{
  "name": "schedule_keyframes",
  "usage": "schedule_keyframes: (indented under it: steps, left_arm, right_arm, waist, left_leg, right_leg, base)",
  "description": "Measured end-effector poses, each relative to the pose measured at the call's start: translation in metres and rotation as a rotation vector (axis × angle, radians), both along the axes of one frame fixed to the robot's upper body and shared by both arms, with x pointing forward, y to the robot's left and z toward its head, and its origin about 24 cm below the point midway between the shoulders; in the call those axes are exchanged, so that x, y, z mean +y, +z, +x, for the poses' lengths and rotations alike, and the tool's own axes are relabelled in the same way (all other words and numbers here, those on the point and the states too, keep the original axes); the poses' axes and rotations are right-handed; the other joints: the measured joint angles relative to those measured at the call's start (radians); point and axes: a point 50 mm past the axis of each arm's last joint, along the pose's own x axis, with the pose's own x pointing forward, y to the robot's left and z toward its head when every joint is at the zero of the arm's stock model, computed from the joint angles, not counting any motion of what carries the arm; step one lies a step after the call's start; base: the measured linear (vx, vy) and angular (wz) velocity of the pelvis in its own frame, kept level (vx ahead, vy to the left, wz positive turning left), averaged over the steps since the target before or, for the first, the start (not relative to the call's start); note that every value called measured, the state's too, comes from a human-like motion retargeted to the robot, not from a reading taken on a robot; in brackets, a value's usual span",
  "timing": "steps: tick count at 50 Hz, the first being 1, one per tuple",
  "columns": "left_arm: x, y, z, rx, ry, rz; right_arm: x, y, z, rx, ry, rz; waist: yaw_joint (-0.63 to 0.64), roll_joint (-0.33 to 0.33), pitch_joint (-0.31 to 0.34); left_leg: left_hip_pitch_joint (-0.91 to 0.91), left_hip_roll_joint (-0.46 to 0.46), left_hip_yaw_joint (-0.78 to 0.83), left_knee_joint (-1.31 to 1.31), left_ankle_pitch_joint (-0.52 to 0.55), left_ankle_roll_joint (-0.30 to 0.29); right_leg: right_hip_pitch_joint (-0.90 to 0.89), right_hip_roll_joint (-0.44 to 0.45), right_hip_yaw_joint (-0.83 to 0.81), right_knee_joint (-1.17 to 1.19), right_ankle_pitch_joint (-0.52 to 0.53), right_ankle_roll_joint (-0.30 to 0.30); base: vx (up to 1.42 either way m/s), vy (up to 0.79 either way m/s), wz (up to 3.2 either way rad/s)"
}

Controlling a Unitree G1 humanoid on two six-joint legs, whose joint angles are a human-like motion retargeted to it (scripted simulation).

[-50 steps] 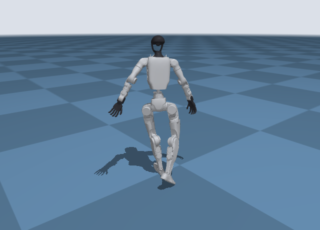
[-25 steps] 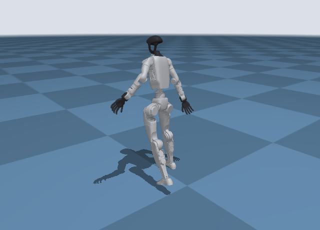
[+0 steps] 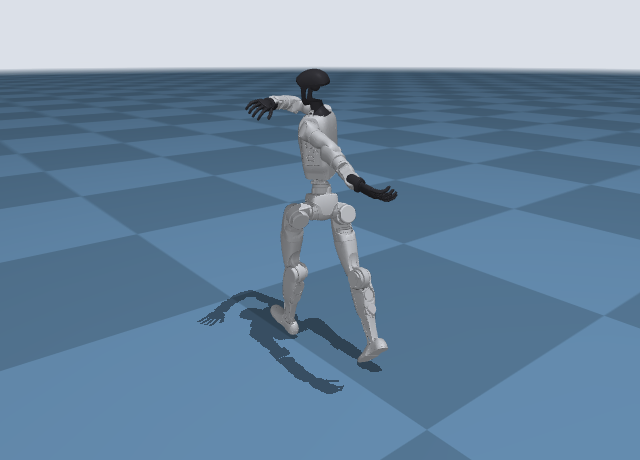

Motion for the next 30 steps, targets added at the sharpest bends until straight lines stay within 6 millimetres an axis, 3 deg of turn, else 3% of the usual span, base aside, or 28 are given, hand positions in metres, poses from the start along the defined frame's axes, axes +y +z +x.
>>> schedule_keyframes:
  steps: [2, 5, 7, 9, 10, 12, 14, 16, 17, 19, 21, 23, 25, 26, 27, 28, 30]
  left_arm:
    - [-0.008, -0.013, 0.001, -0.030, 0.042, -0.032]
    - [-0.001, -0.045, 0.026, -0.115, -0.061, -0.121]
    - [0.018, -0.073, 0.065, -0.192, -0.224, -0.161]
    - [0.036, -0.101, 0.116, -0.216, -0.439, -0.222]
    - [0.044, -0.115, 0.147, -0.195, -0.572, -0.263]
    - [0.053, -0.143, 0.234, -0.222, -0.870, -0.253]
    - [0.042, -0.162, 0.330, -0.351, -1.131, -0.189]
    - [0.015, -0.164, 0.425, -0.547, -1.357, -0.109]
    - [-0.002, -0.156, 0.470, -0.649, -1.467, -0.069]
    - [-0.039, -0.126, 0.549, -0.822, -1.699, 0.001]
    - [-0.081, -0.083, 0.613, -0.953, -1.943, 0.045]
    - [-0.135, -0.036, 0.659, -1.087, -2.184, 0.039]
    - [-0.204, 0.012, 0.686, -1.272, -2.433, -0.033]
    - [-0.243, 0.039, 0.690, -1.401, -2.562, -0.085]
    - [-0.281, 0.067, 0.688, -1.526, -2.692, -0.143]
    - [-0.318, 0.095, 0.680, 1.518, 2.590, 0.184]
    - [-0.382, 0.145, 0.647, 1.385, 2.287, 0.246]
  right_arm:
    - [0.016, -0.004, -0.047, -0.014, 0.214, -0.056]
    - [0.011, -0.012, -0.087, 0.125, 0.438, -0.052]
    - [-0.004, -0.018, -0.081, 0.302, 0.447, 0.004]
    - [-0.022, -0.036, -0.053, 0.464, 0.325, 0.069]
    - [-0.034, -0.053, -0.033, 0.531, 0.215, 0.096]
    - [-0.067, -0.091, 0.014, 0.657, -0.110, 0.237]
    - [-0.114, -0.147, 0.052, 0.760, -0.494, 0.357]
    - [-0.167, -0.219, 0.063, 0.898, -0.872, 0.418]
    - [-0.193, -0.258, 0.056, 1.000, -1.046, 0.431]
    - [-0.240, -0.336, 0.018, 1.297, -1.356, 0.453]
    - [-0.287, -0.400, -0.051, 1.625, -1.666, 0.470]
    - [-0.338, -0.434, -0.141, 1.848, -2.018, 0.426]
    - [-0.385, -0.433, -0.238, 1.894, -2.403, 0.277]
    - [-0.405, -0.420, -0.284, -1.799, 2.512, -0.176]
    - [-0.419, -0.403, -0.326, -1.633, 2.495, -0.078]
    - [-0.429, -0.382, -0.365, -1.488, 2.463, -0.007]
    - [-0.431, -0.343, -0.429, -1.288, 2.335, 0.023]
  waist:
    - [-0.076, 0.001, -0.039]
    - [-0.193, 0.038, -0.057]
    - [-0.269, 0.064, -0.023]
    - [-0.298, 0.095, 0.006]
    - [-0.294, 0.108, 0.008]
    - [-0.305, 0.087, 0.050]
    - [-0.345, 0.087, 0.124]
    - [-0.434, 0.107, 0.190]
    - [-0.498, 0.118, 0.212]
    - [-0.669, 0.139, 0.215]
    - [-0.858, 0.170, 0.177]
    - [-1.031, 0.221, 0.110]
    - [-1.166, 0.286, 0.038]
    - [-1.217, 0.312, 0.014]
    - [-1.265, 0.332, -0.005]
    - [-1.305, 0.342, -0.014]
    - [-1.360, 0.346, -0.019]
  left_leg:
    - [0.064, -0.014, -0.078, 0.000, -0.076, 0.013]
    - [0.186, -0.071, -0.148, 0.011, -0.112, 0.040]
    - [0.263, -0.090, -0.184, 0.044, -0.114, 0.039]
    - [0.315, -0.078, -0.199, 0.089, -0.150, 0.066]
    - [0.322, -0.066, -0.201, 0.119, -0.183, 0.098]
    - [0.300, -0.111, -0.210, 0.202, -0.274, 0.163]
    - [0.327, -0.158, -0.218, 0.269, -0.357, 0.179]
    - [0.397, -0.183, -0.237, 0.299, -0.404, 0.156]
    - [0.438, -0.187, -0.254, 0.301, -0.413, 0.137]
    - [0.516, -0.172, -0.313, 0.281, -0.399, 0.095]
    - [0.576, -0.130, -0.396, 0.237, -0.344, 0.051]
    - [0.612, -0.066, -0.481, 0.182, -0.245, 0.003]
    - [0.631, 0.002, -0.559, 0.130, -0.104, -0.051]
    - [0.646, 0.030, -0.598, 0.106, -0.023, -0.077]
    - [0.666, 0.055, -0.636, 0.083, 0.057, -0.101]
    - [0.693, 0.076, -0.673, 0.062, 0.134, -0.119]
    - [0.747, 0.109, -0.722, 0.030, 0.267, -0.144]
  right_leg:
    - [0.041, -0.006, -0.010, -0.024, 0.087, 0.000]
    - [0.117, -0.053, -0.076, -0.040, -0.002, 0.000]
    - [0.156, -0.054, -0.178, 0.012, -0.122, -0.051]
    - [0.066, -0.049, -0.241, 0.252, -0.314, -0.121]
    - [-0.051, -0.049, -0.240, 0.465, -0.448, -0.155]
    - [-0.309, -0.083, -0.179, 0.823, -0.657, -0.201]
    - [-0.482, -0.099, -0.114, 1.019, -0.748, -0.225]
    - [-0.593, -0.095, -0.082, 1.098, -0.794, -0.240]
    - [-0.635, -0.094, -0.086, 1.106, -0.805, -0.248]
    - [-0.702, -0.095, -0.132, 1.062, -0.780, -0.255]
    - [-0.755, -0.095, -0.202, 0.953, -0.735, -0.254]
    - [-0.788, -0.090, -0.276, 0.777, -0.671, -0.251]
    - [-0.784, -0.079, -0.345, 0.528, -0.597, -0.248]
    - [-0.756, -0.072, -0.371, 0.386, -0.579, -0.232]
    - [-0.726, -0.066, -0.393, 0.256, -0.563, -0.211]
    - [-0.691, -0.061, -0.411, 0.149, -0.551, -0.180]
    - [-0.639, -0.044, -0.407, 0.017, -0.540, -0.121]
  base:
    - [1.19, 0.17, 0.01]
    - [1.11, 0.43, 0.59]
    - [1.02, 0.26, 1.10]
    - [0.90, 0.11, 0.44]
    - [0.77, 0.08, -0.07]
    - [0.70, 0.08, -0.01]
    - [0.75, 0.09, 0.17]
    - [0.83, 0.10, 0.56]
    - [0.90, 0.08, 1.04]
    - [0.95, 0.03, 1.57]
    - [1.03, -0.07, 2.13]
    - [1.11, -0.20, 2.21]
    - [1.19, -0.32, 1.99]
    - [1.26, -0.40, 1.82]
    - [1.31, -0.45, 1.67]
    - [1.32, -0.48, 1.43]
    - [1.30, -0.52, 0.95]
